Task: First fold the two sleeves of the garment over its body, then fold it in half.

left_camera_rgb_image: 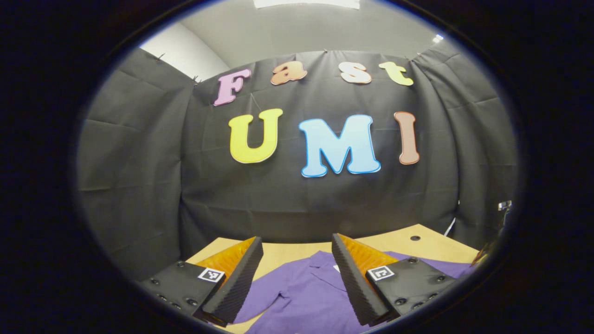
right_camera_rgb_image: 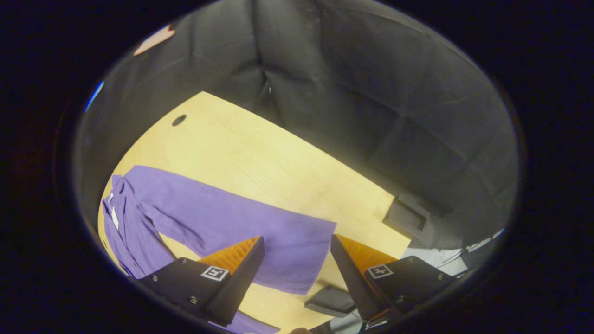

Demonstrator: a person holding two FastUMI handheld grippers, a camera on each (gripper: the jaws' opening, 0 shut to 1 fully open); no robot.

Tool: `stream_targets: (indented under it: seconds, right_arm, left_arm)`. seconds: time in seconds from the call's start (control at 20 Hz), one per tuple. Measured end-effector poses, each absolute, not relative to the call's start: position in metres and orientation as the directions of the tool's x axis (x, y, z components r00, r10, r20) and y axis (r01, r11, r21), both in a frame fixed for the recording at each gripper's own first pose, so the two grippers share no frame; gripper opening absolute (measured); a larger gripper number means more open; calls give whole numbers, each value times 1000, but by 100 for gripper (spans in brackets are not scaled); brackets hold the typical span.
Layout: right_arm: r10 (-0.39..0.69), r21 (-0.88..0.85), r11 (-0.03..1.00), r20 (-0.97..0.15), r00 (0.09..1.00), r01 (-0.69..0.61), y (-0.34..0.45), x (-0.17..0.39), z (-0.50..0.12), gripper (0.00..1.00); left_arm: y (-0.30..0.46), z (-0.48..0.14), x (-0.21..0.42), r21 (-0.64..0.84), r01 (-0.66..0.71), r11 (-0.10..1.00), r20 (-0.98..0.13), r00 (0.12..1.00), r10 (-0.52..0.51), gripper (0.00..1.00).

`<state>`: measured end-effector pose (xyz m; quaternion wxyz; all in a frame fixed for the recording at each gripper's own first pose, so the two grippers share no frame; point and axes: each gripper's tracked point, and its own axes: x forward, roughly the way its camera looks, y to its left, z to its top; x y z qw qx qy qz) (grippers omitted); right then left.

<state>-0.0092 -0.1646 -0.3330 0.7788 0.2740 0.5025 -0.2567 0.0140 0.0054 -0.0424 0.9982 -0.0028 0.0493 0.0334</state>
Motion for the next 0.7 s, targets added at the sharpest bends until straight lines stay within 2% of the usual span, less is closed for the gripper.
stream_targets:
  seconds: [0.25, 0.5, 0.6, 0.65, 0.7]
  right_arm:
    - [-71, 142, 713, -960, 272, 687, -159, -9, -354, 93]
    - [-27, 167, 684, -967, 253, 710, -151, -12, -362, 95]
    - [-21, 166, 688, -968, 248, 707, -149, -13, -362, 93]
    - [-19, 166, 688, -969, 246, 707, -148, -12, -361, 87]
    - [-24, 172, 690, -965, 260, 703, -150, -10, -362, 85]
  left_arm:
    - [11, -53, 16, -18, -71, 997, -118, 991, 68, 94]
    - [17, -54, 13, -2, -78, 997, -110, 991, 78, 97]
    - [17, -55, 13, -4, -73, 997, -108, 992, 72, 96]
    - [16, -54, 13, -9, -70, 998, -105, 992, 68, 95]
    - [16, -54, 12, -13, -67, 998, -103, 993, 65, 94]
